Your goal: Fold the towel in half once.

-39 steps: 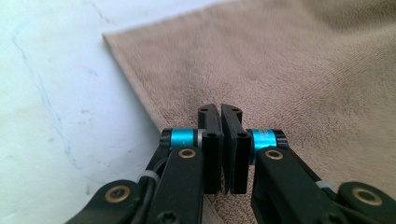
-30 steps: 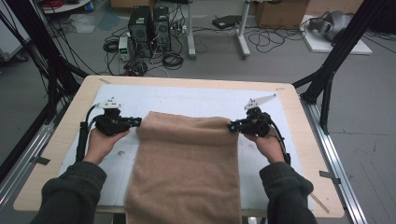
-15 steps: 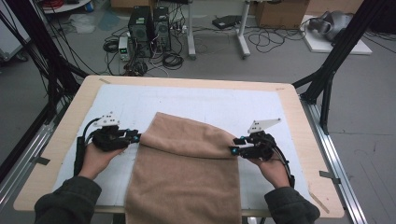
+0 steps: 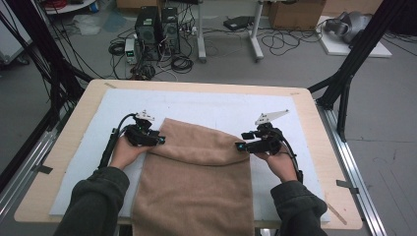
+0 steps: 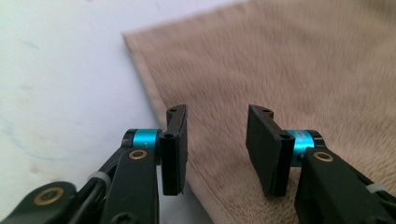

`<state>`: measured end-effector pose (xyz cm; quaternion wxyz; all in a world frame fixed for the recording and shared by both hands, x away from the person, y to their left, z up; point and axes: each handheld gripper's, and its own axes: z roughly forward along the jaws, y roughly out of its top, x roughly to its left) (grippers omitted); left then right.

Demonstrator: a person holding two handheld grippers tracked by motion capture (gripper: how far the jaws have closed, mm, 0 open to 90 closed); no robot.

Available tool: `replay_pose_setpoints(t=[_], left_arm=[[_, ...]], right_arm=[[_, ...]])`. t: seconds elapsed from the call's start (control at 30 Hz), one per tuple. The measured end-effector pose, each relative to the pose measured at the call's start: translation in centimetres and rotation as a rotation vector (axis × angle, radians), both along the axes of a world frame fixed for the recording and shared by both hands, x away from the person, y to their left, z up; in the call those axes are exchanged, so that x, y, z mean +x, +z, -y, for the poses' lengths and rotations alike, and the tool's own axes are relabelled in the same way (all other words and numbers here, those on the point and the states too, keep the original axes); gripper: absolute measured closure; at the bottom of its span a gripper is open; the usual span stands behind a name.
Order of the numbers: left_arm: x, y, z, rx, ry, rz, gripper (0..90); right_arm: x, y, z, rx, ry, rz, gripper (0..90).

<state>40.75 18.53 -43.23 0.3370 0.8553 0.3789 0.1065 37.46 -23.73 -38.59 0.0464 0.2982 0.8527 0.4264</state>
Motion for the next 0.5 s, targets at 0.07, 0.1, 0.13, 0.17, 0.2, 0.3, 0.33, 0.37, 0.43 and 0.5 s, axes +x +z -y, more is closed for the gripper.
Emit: replay_pose_setpoints(t=[0.07,0.1,0.13,0.17,0.2,0.3,0.33,0.37,0.43,0.5], left_arm=[[-0.3,-0.1,0.2,0.008,0.001,0.028,63.0],[-0.5,-0.1,0.2,0.02,-0.001,0.042,63.3],[-0.6,-0.2,0.3,0.018,0.001,0.05,64.3],[-0.7,-0.2,0.3,0.019,0.003,0.052,66.1],[-0.8,-0.2,0.3,0.018,0.001,0.056,68.6],[-0.9,-0.2,0.3,0.01,-0.004,0.051,79.6],[-0.9,-0.1,0.3,0.007,-0.004,0.044,81.8],[-0.9,-0.1,0.2,0.001,-0.006,0.04,82.9],[-0.8,-0.1,0.1,-0.011,-0.002,0.036,84.7],[-1.0,0.0,0.0,-0.022,-0.001,0.039,85.1]], right_arm=[[-0.4,0.2,-0.1,-0.029,0.019,0.007,45.4],[-0.5,0.4,0.0,-0.022,0.02,0.011,45.4],[-0.6,0.6,0.1,-0.01,0.017,0.014,45.5],[-0.7,0.7,0.1,-0.011,0.01,0.022,45.6],[-0.6,0.7,0.1,-0.022,-0.001,0.021,45.5],[0.1,0.2,0.3,-0.044,-0.03,0.013,45.5],[0.5,-0.2,0.2,-0.058,-0.041,-0.005,45.3],[0.9,-0.7,0.0,-0.072,-0.045,-0.025,44.1],[1.7,-1.8,-0.4,-0.093,-0.049,-0.074,43.0],[2.5,-2.8,-0.9,-0.109,-0.05,-0.112,43.0]])
